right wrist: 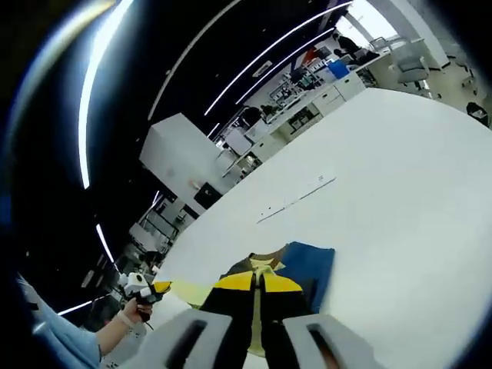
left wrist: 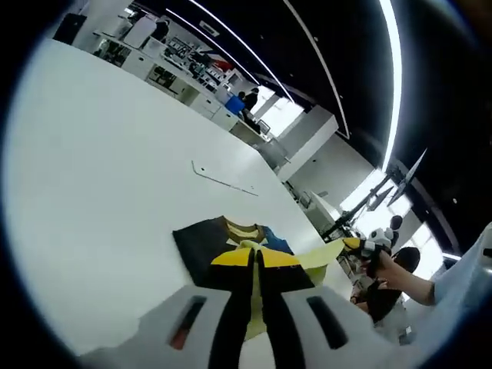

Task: Fold the garment on the visible template until the final outline fits inside the template.

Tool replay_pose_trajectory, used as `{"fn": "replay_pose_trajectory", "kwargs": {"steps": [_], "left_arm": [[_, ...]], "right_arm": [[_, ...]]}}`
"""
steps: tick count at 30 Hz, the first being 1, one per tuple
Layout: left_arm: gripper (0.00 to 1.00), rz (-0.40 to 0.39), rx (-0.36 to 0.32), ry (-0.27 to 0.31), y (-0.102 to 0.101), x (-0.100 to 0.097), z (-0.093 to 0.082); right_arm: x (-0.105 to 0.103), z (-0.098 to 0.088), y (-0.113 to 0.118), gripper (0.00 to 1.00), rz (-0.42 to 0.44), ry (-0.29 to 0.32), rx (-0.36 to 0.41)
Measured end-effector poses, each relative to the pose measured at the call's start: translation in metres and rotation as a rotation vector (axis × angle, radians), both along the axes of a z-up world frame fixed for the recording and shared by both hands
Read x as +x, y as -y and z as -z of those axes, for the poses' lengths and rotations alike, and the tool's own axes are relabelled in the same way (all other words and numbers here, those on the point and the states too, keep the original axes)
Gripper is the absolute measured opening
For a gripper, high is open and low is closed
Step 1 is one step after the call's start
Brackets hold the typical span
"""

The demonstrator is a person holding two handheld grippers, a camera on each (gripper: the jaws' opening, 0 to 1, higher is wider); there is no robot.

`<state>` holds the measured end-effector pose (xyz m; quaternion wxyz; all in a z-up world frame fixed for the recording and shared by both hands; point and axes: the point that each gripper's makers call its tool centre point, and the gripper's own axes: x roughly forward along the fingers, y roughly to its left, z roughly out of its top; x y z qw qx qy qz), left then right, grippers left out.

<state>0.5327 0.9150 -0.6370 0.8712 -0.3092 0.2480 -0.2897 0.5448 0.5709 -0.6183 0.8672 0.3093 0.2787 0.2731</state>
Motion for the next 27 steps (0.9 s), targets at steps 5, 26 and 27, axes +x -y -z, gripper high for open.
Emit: {"fn": "replay_pose_trajectory", "kwargs": {"steps": [5,26,27], "left_arm": [[0.0,-0.019,0.026,-0.01,-0.002,0.03,0.008],[0.0,-0.052,0.097,-0.207,-0.01,0.054,0.104],[0.0,-0.047,0.1,-0.216,-0.01,0.053,0.108]], "right_arm": [[0.029,0.015,0.001,0.0,0.026,-0.013,-0.039],[0.061,0.107,0.006,0.0,0.028,-0.158,-0.176],[0.061,0.11,0.006,0.0,0.03,-0.164,-0.178]]}}
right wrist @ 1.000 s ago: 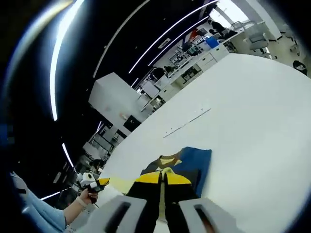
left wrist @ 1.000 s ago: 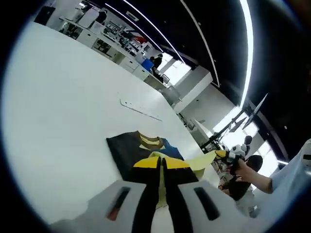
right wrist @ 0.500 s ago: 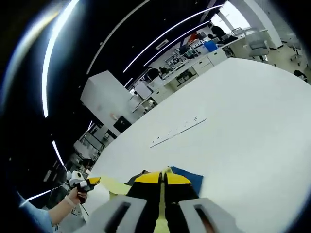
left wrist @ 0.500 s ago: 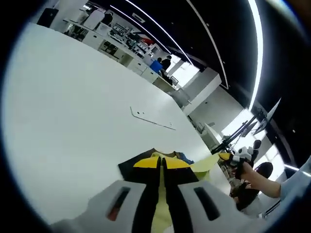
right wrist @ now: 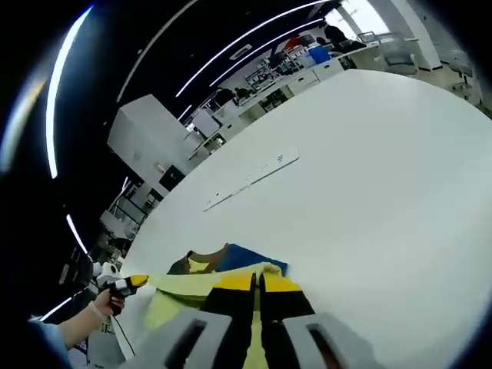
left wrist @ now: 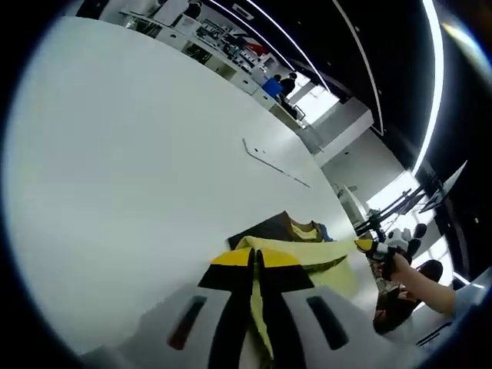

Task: Fold the garment on the visible template until the final outline fits inside the template.

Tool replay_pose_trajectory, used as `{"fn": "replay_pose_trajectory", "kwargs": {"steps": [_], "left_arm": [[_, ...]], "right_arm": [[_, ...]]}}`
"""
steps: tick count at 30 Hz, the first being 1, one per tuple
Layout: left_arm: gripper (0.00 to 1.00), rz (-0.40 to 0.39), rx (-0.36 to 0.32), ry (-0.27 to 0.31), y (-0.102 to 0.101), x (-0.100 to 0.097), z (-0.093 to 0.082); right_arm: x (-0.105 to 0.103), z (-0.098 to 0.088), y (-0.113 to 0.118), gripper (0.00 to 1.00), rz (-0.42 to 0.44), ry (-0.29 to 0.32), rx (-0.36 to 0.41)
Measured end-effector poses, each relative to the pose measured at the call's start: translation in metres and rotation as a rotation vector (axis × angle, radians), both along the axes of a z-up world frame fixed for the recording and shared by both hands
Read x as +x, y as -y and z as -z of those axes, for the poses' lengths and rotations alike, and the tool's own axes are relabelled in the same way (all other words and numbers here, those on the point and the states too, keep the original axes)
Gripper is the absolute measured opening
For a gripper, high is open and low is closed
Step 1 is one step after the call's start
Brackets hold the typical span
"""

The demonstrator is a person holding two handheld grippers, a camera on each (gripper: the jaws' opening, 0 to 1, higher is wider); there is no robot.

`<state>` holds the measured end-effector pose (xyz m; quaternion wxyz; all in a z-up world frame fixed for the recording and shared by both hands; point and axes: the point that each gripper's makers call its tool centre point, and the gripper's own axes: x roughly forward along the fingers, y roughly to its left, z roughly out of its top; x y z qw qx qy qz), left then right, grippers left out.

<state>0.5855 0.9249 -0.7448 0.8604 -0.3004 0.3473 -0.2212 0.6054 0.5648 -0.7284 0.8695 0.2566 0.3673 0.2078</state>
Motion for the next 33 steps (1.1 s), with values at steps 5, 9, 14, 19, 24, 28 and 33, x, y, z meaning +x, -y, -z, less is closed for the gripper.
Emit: {"fn": "replay_pose_trajectory", "kwargs": {"steps": [5,9,14,19,24,28,33], "left_arm": [[0.0,0.012,0.029,0.001,0.001,-0.002,0.005],[0.0,0.045,0.068,0.018,0.002,-0.003,0.005],[0.0,0.067,0.097,0.023,0.002,-0.003,0.008],[0.0,0.067,0.121,0.007,0.002,-0.003,0.014],[0.0,0.104,0.172,0.065,0.002,-0.002,0.01],[0.01,0.136,0.224,0.112,0.0,-0.005,0.004],[0.11,0.193,0.283,0.174,-0.005,-0.008,-0.006]], "right_arm": [[-0.004,0.009,0.001,0.0,0.01,-0.021,0.0],[-0.005,0.008,0.0,0.0,0.006,-0.016,-0.004],[-0.008,0.009,-0.001,0.0,-0.001,-0.018,-0.014],[-0.011,0.019,0.0,0.0,-0.009,-0.038,-0.043],[-0.011,0.017,-0.002,0.0,-0.017,-0.021,-0.06],[-0.011,0.01,-0.001,0.0,-0.074,0.051,-0.131],[-0.014,-0.003,0.001,0.23,-0.146,0.123,-0.199]]}}
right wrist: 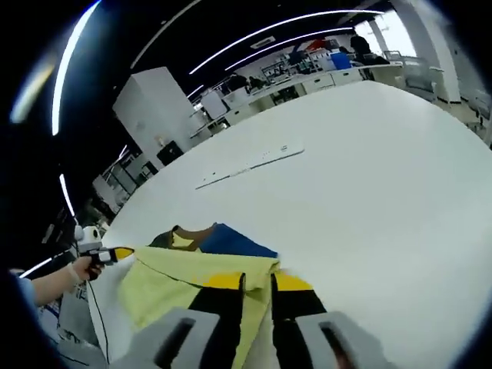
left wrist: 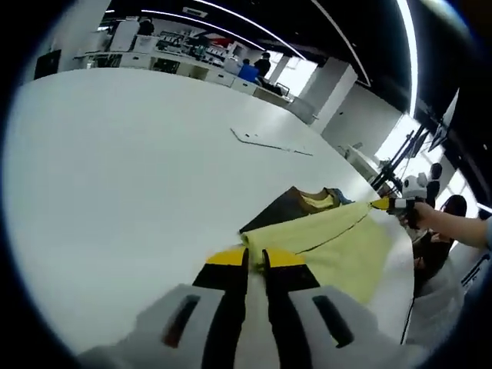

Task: Fold the garment on the visible template until the final outline fits inside the template.

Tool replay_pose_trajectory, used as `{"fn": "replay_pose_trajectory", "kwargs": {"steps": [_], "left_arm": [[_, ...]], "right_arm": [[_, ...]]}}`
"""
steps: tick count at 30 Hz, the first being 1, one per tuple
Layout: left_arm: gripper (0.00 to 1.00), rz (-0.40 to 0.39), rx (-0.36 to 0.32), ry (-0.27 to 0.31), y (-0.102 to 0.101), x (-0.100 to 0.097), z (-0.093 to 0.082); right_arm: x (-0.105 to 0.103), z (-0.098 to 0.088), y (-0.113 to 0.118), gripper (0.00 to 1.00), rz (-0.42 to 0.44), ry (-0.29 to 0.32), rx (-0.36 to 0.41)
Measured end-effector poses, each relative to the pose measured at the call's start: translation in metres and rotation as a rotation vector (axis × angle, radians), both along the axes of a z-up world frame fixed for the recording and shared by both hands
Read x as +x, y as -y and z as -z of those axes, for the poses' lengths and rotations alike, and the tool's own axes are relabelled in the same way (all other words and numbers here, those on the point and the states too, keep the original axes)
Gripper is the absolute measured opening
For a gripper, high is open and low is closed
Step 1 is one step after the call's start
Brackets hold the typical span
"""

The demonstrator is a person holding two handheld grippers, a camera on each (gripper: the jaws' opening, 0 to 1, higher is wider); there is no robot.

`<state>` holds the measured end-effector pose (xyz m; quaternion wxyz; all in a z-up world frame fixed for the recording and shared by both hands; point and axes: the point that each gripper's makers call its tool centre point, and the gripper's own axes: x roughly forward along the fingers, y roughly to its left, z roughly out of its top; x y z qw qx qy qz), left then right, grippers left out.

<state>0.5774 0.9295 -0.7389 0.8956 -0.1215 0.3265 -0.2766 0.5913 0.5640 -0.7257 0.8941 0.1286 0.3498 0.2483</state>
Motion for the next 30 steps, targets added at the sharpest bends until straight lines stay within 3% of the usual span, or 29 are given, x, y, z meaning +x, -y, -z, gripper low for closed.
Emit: {"fn": "replay_pose_trajectory", "kwargs": {"steps": [2,5,10,13,18,21,30], "left_arm": [[0.18,0.04,0.075,0.038,-0.004,-0.001,-0.003],[0.29,0.121,0.195,0.119,-0.005,-0.002,-0.012],[0.28,0.226,0.37,0.218,-0.008,0.0,-0.023],[0.26,0.282,0.467,0.252,-0.008,0.001,-0.024],[0.24,0.381,0.622,0.312,-0.006,0.003,-0.016],[0.23,0.446,0.723,0.349,-0.003,0.004,-0.007],[0.21,0.578,0.89,0.425,0.009,0.005,0.006]], "right_arm": [[-0.003,0.0,0.002,0.31,-0.05,0.018,-0.068],[-0.007,-0.001,0.006,0.34,-0.141,0.071,-0.211],[-0.006,-0.006,0.006,0.36,-0.306,0.185,-0.442],[-0.005,-0.008,0.0,0.34,-0.449,0.283,-0.606],[-0.003,0.003,-0.002,0.3,-0.603,0.342,-0.8],[-0.003,0.01,-0.002,0.28,-0.659,0.361,-0.865],[-0.004,0.019,-0.006,0.25,-0.756,0.423,-0.962]]}}
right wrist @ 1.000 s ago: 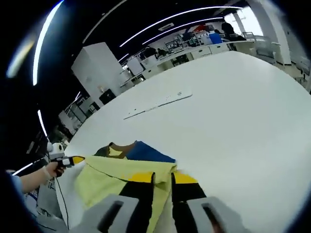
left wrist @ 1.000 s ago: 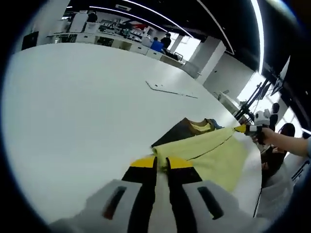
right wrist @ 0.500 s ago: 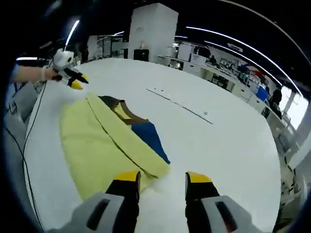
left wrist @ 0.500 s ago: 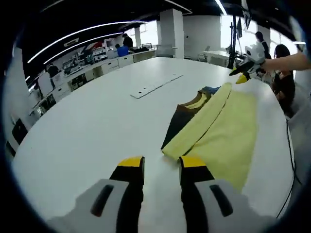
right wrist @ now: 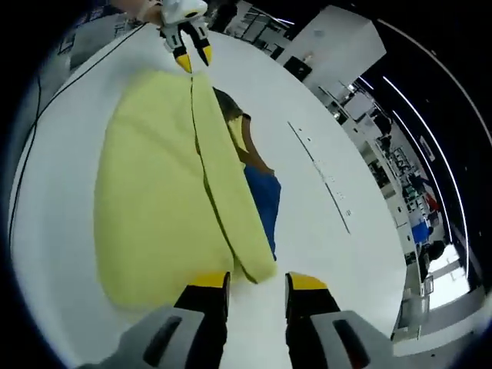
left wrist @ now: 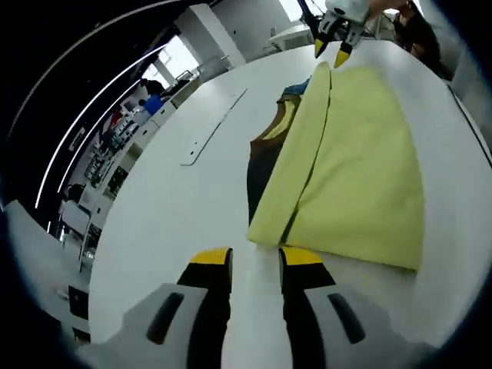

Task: Fold the garment on the visible template until the final outline fits inside the template.

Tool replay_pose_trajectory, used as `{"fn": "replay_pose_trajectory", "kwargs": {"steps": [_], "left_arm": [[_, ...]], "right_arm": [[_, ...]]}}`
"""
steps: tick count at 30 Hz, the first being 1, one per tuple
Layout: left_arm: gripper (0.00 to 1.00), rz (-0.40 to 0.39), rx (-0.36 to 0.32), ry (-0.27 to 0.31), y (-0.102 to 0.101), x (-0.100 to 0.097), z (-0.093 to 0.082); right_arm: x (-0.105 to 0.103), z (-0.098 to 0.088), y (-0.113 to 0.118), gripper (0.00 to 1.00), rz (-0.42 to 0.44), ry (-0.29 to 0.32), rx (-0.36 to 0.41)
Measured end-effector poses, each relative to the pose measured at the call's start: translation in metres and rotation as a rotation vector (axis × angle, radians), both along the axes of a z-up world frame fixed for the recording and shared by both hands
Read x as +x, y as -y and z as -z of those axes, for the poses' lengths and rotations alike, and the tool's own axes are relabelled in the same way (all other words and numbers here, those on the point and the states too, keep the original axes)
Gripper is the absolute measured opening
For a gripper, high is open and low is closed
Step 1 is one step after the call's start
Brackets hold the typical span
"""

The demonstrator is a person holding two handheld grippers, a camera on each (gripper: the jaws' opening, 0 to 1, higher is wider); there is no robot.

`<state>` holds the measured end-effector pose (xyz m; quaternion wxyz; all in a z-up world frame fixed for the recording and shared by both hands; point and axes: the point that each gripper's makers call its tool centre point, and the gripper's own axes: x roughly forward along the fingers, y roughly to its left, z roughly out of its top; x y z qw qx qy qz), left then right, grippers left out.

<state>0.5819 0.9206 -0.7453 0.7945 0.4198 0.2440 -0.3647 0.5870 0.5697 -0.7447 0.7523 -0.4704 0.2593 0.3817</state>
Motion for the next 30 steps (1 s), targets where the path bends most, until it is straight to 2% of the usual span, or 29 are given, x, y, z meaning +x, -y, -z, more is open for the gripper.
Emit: {"fn": "replay_pose_trajectory", "kwargs": {"steps": [5,11,15,17,20,22,26,30], "left_arm": [[0.21,0.032,0.036,0.026,0.006,0.003,0.002],[0.17,0.028,0.039,0.03,0.009,0.007,0.001],[0.13,0.022,0.028,0.032,0.01,0.01,-0.002],[0.08,0.021,0.025,0.034,0.011,0.01,-0.003],[0.0,0.012,0.012,0.033,0.012,0.011,-0.005],[0.0,0.004,0.002,0.027,0.013,0.012,-0.007],[0.0,-0.033,-0.046,0.004,0.012,0.017,-0.012],[0.0,-0.088,-0.106,-0.023,0.011,0.026,-0.017]], "right_arm": [[0.007,-0.001,0.001,0.23,-0.021,0.043,-0.032],[0.01,0.0,-0.003,0.2,-0.029,0.044,-0.025],[0.011,-0.001,-0.004,0.13,-0.039,0.05,-0.025],[0.011,-0.001,-0.004,0.08,-0.037,0.046,-0.02],[0.012,-0.003,-0.003,0.05,-0.033,0.051,-0.014],[0.012,-0.004,-0.003,0.0,-0.028,0.046,-0.002],[0.015,-0.009,-0.004,0.0,-0.008,0.043,0.024],[0.022,-0.013,-0.005,0.0,0.057,0.018,0.088]]}}
